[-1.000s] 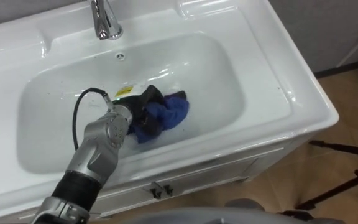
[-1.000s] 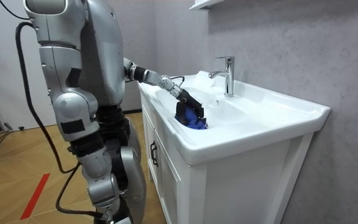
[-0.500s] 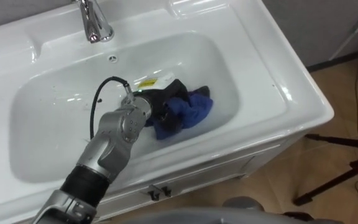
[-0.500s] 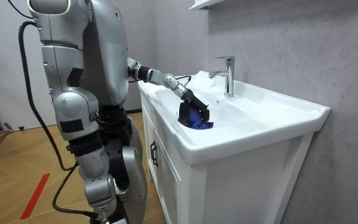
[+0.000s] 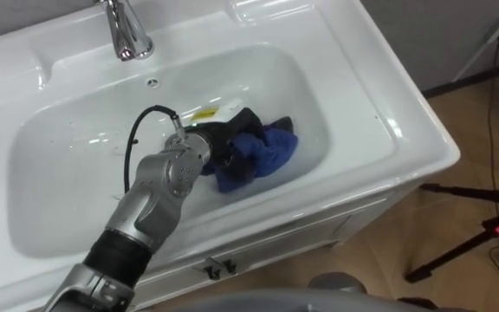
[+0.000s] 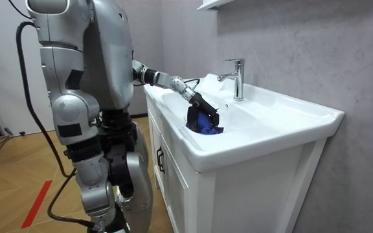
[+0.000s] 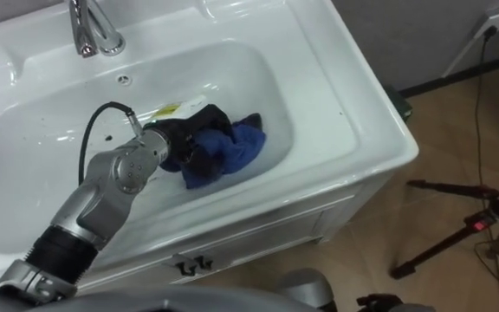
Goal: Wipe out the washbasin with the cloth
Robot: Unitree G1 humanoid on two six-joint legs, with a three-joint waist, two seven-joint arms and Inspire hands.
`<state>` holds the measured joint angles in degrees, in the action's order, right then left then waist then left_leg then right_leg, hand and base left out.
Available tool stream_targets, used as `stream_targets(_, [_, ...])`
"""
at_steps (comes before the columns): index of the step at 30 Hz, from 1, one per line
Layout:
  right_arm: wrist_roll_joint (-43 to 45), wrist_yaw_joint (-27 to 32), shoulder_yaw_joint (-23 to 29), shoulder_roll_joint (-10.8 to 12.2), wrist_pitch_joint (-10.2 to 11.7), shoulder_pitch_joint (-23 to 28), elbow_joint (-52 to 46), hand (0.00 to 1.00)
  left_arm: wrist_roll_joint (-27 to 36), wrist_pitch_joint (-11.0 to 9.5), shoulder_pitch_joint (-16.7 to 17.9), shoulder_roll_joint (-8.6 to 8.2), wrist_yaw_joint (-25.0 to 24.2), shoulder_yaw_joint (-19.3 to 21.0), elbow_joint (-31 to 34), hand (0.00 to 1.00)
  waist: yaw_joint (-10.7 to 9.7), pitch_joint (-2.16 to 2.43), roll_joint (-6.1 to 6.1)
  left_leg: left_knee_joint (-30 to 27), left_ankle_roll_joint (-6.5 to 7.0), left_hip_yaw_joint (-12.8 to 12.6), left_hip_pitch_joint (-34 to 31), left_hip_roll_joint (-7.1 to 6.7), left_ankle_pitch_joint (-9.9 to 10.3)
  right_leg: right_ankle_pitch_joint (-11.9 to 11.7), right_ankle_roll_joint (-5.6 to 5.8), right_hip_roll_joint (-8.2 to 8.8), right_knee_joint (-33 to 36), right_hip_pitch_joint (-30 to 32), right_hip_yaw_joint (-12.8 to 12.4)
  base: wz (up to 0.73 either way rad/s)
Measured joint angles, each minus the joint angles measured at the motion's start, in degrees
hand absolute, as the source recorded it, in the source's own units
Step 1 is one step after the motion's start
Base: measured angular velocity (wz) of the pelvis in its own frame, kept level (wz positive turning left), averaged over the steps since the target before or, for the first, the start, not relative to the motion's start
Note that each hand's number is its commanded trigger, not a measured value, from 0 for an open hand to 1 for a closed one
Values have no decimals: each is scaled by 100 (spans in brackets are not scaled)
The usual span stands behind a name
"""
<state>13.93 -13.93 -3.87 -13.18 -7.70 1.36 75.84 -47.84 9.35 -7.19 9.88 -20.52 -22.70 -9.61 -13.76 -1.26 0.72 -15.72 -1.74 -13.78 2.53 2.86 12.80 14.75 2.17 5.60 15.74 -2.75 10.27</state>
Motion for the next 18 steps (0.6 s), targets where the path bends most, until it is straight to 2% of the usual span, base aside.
stream_targets(5, [-6,3,4,71,-111,25,-29,0,-148,40,-128,46,0,-1,-17,100,-18,-4,-25,-2,-1,-33,-52,29,1,-10,-16,-40,10,91,-86,-6])
stream_targets(9, [6,8,32,123,-120,152,-43,0,-201,68,-148,96,34,6,-107,100,-30,12,3,-2,-1,-50,-39,76,0,-31,-50,-88,34,73,-85,-1])
stream_targets(11, [9,6,72,123,-117,216,-114,0,-307,69,-191,104,106,28,-251,100,-19,16,9,-3,-1,-114,-16,102,0,-35,-59,-103,68,80,-107,-11])
stream_targets(18, [217,24,131,130,-242,330,-291,0,-375,56,-313,71,467,511,-1209,100,11,19,25,36,-6,-354,103,182,2,-54,-115,-193,22,70,-290,-12])
